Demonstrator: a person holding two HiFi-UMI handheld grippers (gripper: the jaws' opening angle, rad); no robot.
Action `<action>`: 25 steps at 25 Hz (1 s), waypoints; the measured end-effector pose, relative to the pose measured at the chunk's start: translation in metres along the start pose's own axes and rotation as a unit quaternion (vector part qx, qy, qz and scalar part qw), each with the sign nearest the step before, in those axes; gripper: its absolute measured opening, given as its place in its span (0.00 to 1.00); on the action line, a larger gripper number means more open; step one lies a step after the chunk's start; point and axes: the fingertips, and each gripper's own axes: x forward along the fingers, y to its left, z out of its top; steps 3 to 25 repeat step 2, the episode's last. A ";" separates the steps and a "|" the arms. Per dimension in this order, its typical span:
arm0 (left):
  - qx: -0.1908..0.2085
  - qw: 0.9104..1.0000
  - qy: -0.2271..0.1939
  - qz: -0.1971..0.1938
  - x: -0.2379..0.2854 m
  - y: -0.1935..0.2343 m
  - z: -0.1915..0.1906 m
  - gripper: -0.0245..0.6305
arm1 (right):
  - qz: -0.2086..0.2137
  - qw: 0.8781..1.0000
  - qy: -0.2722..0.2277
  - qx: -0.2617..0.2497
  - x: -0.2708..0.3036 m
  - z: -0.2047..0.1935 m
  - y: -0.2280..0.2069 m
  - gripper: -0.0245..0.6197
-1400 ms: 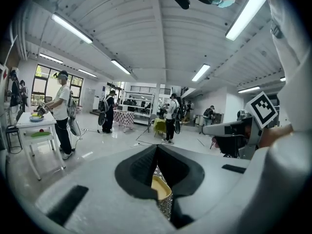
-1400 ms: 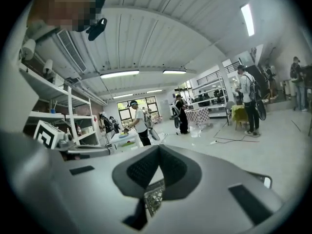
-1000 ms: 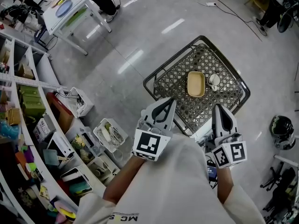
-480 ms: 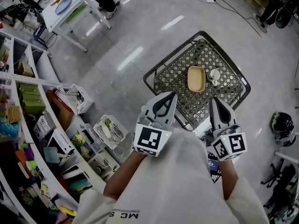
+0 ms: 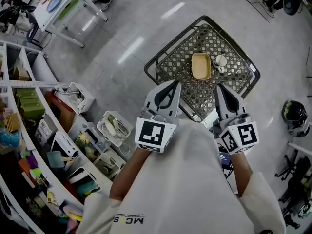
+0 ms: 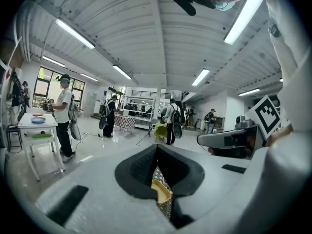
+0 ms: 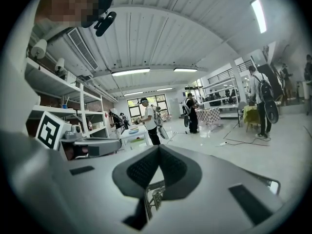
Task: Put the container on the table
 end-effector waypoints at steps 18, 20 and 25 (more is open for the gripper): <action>0.000 1.000 -0.003 0.001 0.002 0.002 0.001 0.07 | 0.001 1.000 -0.002 -0.003 0.005 0.000 -0.001 0.06; 0.000 1.000 -0.003 0.001 0.002 0.002 0.001 0.07 | 0.001 1.000 -0.002 -0.003 0.005 0.000 -0.001 0.06; 0.000 1.000 -0.003 0.001 0.002 0.002 0.001 0.07 | 0.001 1.000 -0.002 -0.003 0.005 0.000 -0.001 0.06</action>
